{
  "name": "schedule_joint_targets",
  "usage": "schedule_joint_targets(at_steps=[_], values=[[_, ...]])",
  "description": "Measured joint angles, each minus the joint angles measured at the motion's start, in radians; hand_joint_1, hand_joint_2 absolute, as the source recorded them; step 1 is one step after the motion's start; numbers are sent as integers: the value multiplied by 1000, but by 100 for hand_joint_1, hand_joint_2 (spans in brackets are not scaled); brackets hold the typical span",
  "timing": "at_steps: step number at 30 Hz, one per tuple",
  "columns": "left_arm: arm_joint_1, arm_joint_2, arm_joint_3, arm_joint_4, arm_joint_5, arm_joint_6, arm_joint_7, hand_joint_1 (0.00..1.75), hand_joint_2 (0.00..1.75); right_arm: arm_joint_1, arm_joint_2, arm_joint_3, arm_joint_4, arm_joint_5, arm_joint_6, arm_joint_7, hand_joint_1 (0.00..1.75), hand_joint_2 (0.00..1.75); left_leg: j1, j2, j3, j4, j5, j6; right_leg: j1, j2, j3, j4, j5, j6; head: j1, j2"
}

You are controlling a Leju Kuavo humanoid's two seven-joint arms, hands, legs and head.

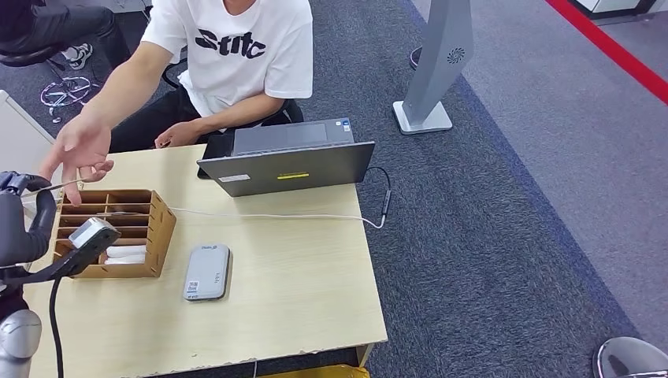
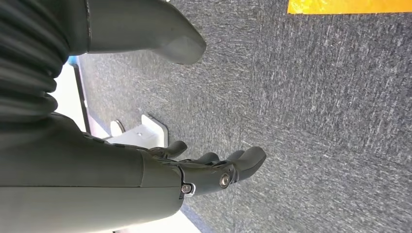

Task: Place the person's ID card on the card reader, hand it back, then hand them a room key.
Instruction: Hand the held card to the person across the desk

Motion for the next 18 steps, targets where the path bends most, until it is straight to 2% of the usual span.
schedule_joint_targets(at_steps=[7, 11, 18], values=[[-43, 0, 30, 52, -63, -7, 17, 175, 175, -2, 0, 0, 0, 14, 0, 4, 0, 175, 0, 0, 0, 0, 0, 0, 0, 0, 0, 0, 0, 0, 0, 0], [-49, -9, 31, 79, -76, 2, 18, 3, 175, -4, 0, 0, 0, 17, 0, 17, 0, 175, 0, 0, 0, 0, 0, 0, 0, 0, 0, 0, 0, 0, 0, 0], [-52, -44, 31, 101, -84, 28, 19, 0, 175, -7, 0, -1, 0, 18, 0, 24, 0, 175, -1, 0, 0, 0, 0, 0, 0, 0, 0, 0, 0, 0, 0, 0]])
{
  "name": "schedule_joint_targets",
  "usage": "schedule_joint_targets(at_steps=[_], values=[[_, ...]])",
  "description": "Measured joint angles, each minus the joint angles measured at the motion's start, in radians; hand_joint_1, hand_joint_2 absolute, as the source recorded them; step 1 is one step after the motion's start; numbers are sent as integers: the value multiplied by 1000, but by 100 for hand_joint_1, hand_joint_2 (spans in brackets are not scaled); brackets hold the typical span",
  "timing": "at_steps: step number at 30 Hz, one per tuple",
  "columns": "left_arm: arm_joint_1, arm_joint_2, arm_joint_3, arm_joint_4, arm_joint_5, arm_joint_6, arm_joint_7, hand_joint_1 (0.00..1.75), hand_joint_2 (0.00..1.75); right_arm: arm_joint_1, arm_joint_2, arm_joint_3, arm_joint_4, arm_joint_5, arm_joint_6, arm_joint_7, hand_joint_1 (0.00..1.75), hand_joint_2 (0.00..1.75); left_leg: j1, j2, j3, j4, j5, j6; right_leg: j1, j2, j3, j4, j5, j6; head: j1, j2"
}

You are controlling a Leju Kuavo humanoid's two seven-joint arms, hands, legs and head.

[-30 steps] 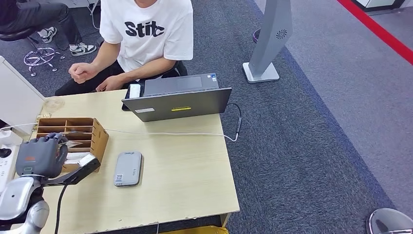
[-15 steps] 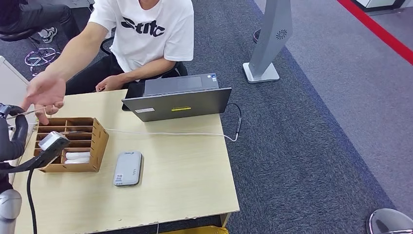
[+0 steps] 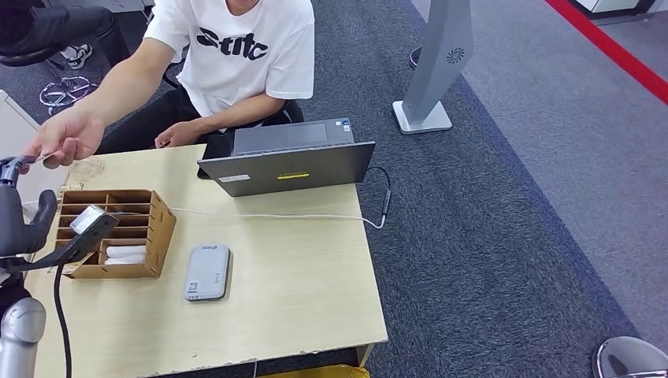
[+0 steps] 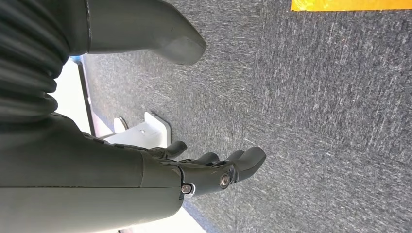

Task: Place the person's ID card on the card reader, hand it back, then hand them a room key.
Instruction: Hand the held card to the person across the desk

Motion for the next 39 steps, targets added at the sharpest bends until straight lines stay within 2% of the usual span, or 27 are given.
schedule_joint_targets(at_steps=[5, 9, 11, 17, 21, 23, 25, 26, 28, 31, 34, 39], values=[[-1, -14, 0, 8, 0, 8, -1, 0, 175, 0, 0, -1, 0, -1, 0, 1, 0, 175, 0, 0, 0, 0, 0, 0, 0, 0, 0, 0, 0, 0, 0, 0], [32, -23, 0, -6, 47, 71, -38, 0, 175, 0, 0, -8, 0, -2, 1, -3, 0, 175, 0, 0, 0, 0, 0, 0, 0, 0, 0, 0, 0, 0, 0, 0], [84, -31, 2, -44, 109, 117, -87, 0, 175, 0, 0, -15, 0, -4, 1, -6, 0, 175, 0, 1, 0, 0, -1, 0, 0, 1, 0, 0, 0, 0, 0, 0], [339, -94, 17, -242, 303, 251, -258, 0, 175, 2, 0, -42, 0, -18, -4, -12, 0, 175, 0, 2, 0, 0, -4, 0, -1, 2, 0, 0, -2, 1, 1, 0], [542, -189, 57, -361, 475, 344, -423, 0, 175, 5, 6, -66, 0, -35, -20, -16, 0, 175, -1, 4, 1, 0, -8, 1, -2, 4, 2, 0, -5, 2, 2, 0], [648, -270, 117, -402, 599, 302, -540, 0, 175, 9, 11, -82, 0, -43, -30, -18, 0, 175, -2, 5, 3, 0, -10, 2, -3, 6, 2, -1, -6, 3, 0, 0], [713, -361, 206, -429, 701, 214, -648, 0, 175, 14, 15, -96, 0, -45, -37, -21, 0, 175, -2, 1, 2, 0, -9, 2, -3, 2, 3, -1, -7, 5, 1, 0], [731, -399, 248, -440, 719, 179, -676, 0, 175, 14, 17, -101, 0, -45, -38, -22, 0, 175, -2, 0, 2, 0, -9, 3, -3, 0, 4, -1, -8, 5, 2, 0], [757, -457, 323, -459, 723, 141, -695, 0, 175, 13, 20, -111, 0, -43, -38, -24, 0, 175, -2, -1, 3, 0, -9, 3, -3, -1, 5, -1, -8, 5, 2, 0], [772, -512, 390, -475, 716, 125, -698, 0, 175, 13, 22, -120, 0, -41, -38, -24, 0, 175, -1, -2, 4, 0, -9, 3, -3, -3, 6, -1, -8, 5, 1, 0], [777, -544, 428, -485, 711, 122, -698, 0, 175, 12, 22, -124, 0, -41, -38, -24, 0, 175, -1, -2, 5, 0, -9, 3, -3, -3, 8, -1, -8, 5, 1, 0], [781, -571, 455, -494, 710, 121, -698, 0, 175, 12, 23, -126, 0, -41, -38, -24, 0, 175, -1, -2, 6, 0, -9, 3, -3, -3, 9, -1, -8, 5, 1, 0]])
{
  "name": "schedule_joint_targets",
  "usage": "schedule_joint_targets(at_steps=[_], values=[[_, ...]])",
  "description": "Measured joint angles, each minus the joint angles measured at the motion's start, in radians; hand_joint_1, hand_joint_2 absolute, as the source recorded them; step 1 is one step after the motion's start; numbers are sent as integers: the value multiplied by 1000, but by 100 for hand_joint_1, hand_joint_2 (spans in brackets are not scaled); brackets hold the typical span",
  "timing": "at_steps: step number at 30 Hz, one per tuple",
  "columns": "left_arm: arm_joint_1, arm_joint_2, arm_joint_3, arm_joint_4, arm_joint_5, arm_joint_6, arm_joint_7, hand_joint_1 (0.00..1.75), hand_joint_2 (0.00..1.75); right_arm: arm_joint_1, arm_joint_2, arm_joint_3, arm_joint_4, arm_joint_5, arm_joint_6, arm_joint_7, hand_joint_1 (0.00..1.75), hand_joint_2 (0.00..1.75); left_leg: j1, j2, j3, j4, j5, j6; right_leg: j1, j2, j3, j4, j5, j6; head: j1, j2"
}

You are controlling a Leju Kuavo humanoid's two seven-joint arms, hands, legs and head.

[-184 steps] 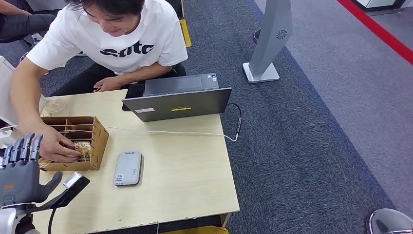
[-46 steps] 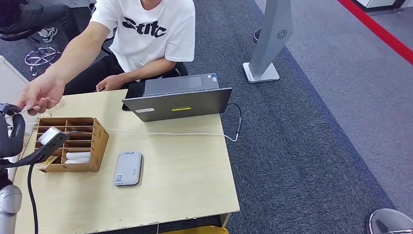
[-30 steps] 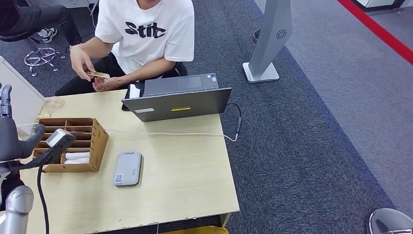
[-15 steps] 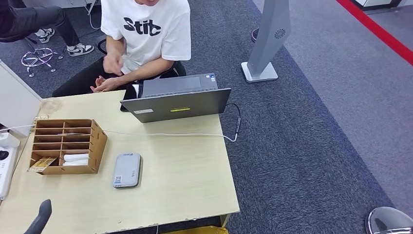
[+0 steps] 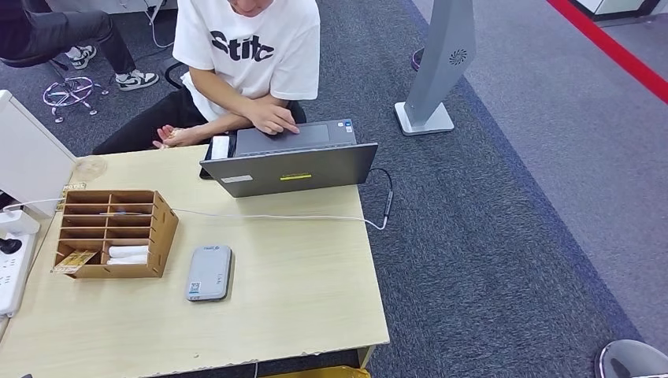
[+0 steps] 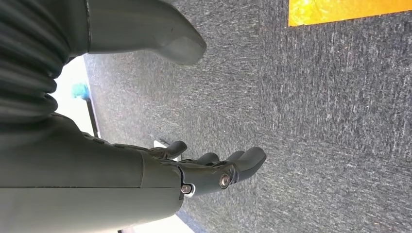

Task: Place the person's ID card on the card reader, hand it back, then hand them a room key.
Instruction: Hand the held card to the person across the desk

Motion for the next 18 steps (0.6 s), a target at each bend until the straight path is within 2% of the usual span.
schedule_joint_targets(at_steps=[5, 8, 11, 13, 15, 18], values=[[1, -9, 8, -3, 17, -1, 14, 0, 175, -1, 1, -1, 0, 0, 0, -1, 0, 175, 0, 0, 0, 0, 0, 0, 0, 0, 1, 0, 0, 0, 0, 0], [1, -13, 32, 3, 130, -13, 55, 0, 175, -1, 2, -6, 0, 0, -6, -8, 0, 175, 0, 0, 1, 0, 0, 0, 0, 0, 1, 0, 0, 0, 0, 0], [-10, -16, 104, 57, 264, 19, 78, 0, 175, 0, 8, -16, 0, 1, -28, -34, 0, 175, 0, 0, 1, 0, 0, 0, 0, 0, 1, 0, 0, 0, 0, 0], [-34, -16, 177, 136, 316, 66, 103, 0, 175, 1, 11, -20, 0, 8, -44, -50, 0, 175, 0, 0, 1, 0, 0, 0, 0, 0, 1, 0, -1, -1, 0, 0], [-91, -16, 283, 255, 315, 143, 136, 0, 175, 2, 13, -21, 0, 25, -58, -47, 0, 175, 0, 0, 2, -1, 0, 0, 0, 0, 2, 0, -1, -1, 0, 0], [-223, -2, 529, 520, 190, 243, 235, 0, 175, 3, 14, -21, 0, 56, -75, -39, 0, 175, 0, 0, 4, -1, -1, -1, 0, 0, 4, 0, -2, -3, 1, 0]])
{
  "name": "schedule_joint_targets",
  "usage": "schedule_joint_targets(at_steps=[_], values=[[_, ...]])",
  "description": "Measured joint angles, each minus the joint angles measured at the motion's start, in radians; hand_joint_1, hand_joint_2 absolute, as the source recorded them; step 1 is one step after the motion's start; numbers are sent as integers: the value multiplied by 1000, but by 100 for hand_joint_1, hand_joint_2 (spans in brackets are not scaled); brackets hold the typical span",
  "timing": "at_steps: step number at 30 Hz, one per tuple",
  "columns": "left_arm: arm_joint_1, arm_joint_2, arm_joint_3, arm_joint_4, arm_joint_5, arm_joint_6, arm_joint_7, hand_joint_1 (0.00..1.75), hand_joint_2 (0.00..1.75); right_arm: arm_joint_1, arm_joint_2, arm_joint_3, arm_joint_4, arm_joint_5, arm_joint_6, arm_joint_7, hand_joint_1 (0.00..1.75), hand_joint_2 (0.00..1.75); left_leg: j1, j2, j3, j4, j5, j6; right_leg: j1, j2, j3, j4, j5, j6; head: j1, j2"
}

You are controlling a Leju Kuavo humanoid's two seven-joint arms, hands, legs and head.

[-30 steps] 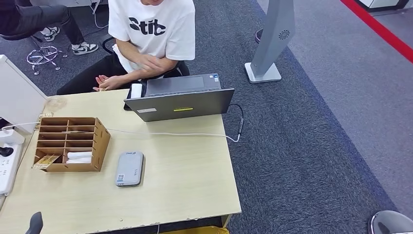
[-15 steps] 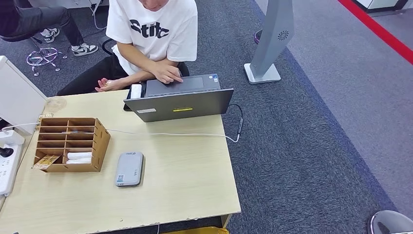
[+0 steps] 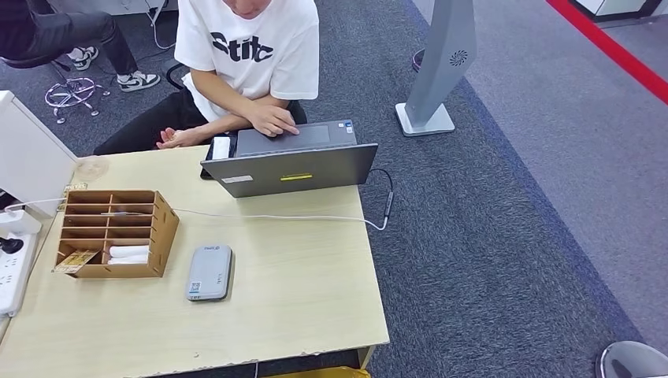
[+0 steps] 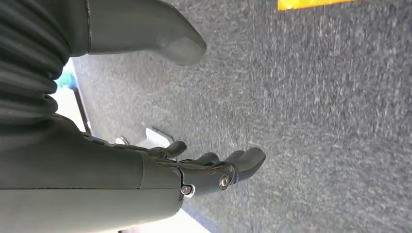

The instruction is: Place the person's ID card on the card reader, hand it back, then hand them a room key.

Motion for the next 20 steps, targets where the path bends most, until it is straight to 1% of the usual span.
schedule_joint_targets(at_steps=[1, 2, 3, 4, 5, 6, 7, 10, 13, 17, 19, 20], values=[[-43, 6, 90, 99, -68, 11, 76, 0, 175, 0, 0, 0, 0, 9, -4, -3, 0, 175, 0, 0, 1, 0, 0, 0, 0, 0, 1, 0, 0, 0, -1, 0], [-82, 10, 174, 202, -157, 16, 189, 0, 175, 0, 0, 0, 0, 18, -6, -4, 0, 175, -1, 1, 2, 0, 0, 0, 0, 0, 1, 0, 0, 0, -2, 0], [-116, 10, 248, 299, -249, 18, 324, 0, 175, 0, -1, 0, 0, 24, -8, -2, 0, 175, -1, 0, 2, 0, 0, 0, 0, 0, 1, 0, 0, 0, -4, 0], [-145, 8, 306, 384, -328, 18, 461, 0, 175, -1, -1, 0, 0, 28, -7, 5, 0, 175, -1, 0, 2, 0, 0, 0, -1, 0, 1, 0, 0, 0, -6, 0], [-167, 4, 351, 462, -392, 19, 579, 0, 175, -2, -1, 0, 0, 30, -7, 15, 0, 175, -1, 0, 2, 1, 0, 0, -1, 0, 2, 0, 0, 0, -6, 0], [-183, -1, 387, 523, -432, 19, 650, 0, 175, -3, -2, -1, 0, 31, -6, 23, 0, 175, -1, -1, 2, 1, 0, 0, -1, -1, 2, -1, 0, 0, -6, 0], [-196, -5, 413, 573, -459, 19, 679, 0, 175, -3, -2, -1, 0, 30, -6, 28, 0, 175, -1, -3, 2, 2, 0, 1, 0, -2, 2, -1, -1, 1, -3, 0], [-229, -4, 473, 663, -512, 20, 671, 0, 175, -5, -4, -3, -2, 27, -6, 31, 0, 175, -1, -6, 2, 2, -1, 3, 0, -5, 5, -3, -1, 2, 4, 0], [-251, 4, 516, 713, -547, 20, 699, 0, 175, -6, -4, -4, -4, 26, -1, 29, 0, 175, -1, -5, 3, 2, -2, 3, -1, -5, 5, -3, -1, 2, 2, 0], [-271, 12, 539, 808, -618, 20, 720, 0, 175, -6, -6, -6, -6, 50, 14, 18, 0, 175, -1, -5, 3, 2, -1, 3, -1, -5, 5, -2, -1, 2, 2, 0], [-283, 28, 537, 900, -660, 3, 693, 0, 175, -7, -6, -6, -7, 71, 24, 14, 0, 175, -1, -5, 3, 2, -1, 3, -1, -5, 5, -2, -1, 2, 2, 0], [-286, 32, 537, 924, -669, -2, 682, 0, 175, -7, -7, -6, -7, 75, 26, 13, 0, 175, -1, -5, 3, 2, -1, 3, -1, -5, 5, -2, -1, 2, 2, 0]])
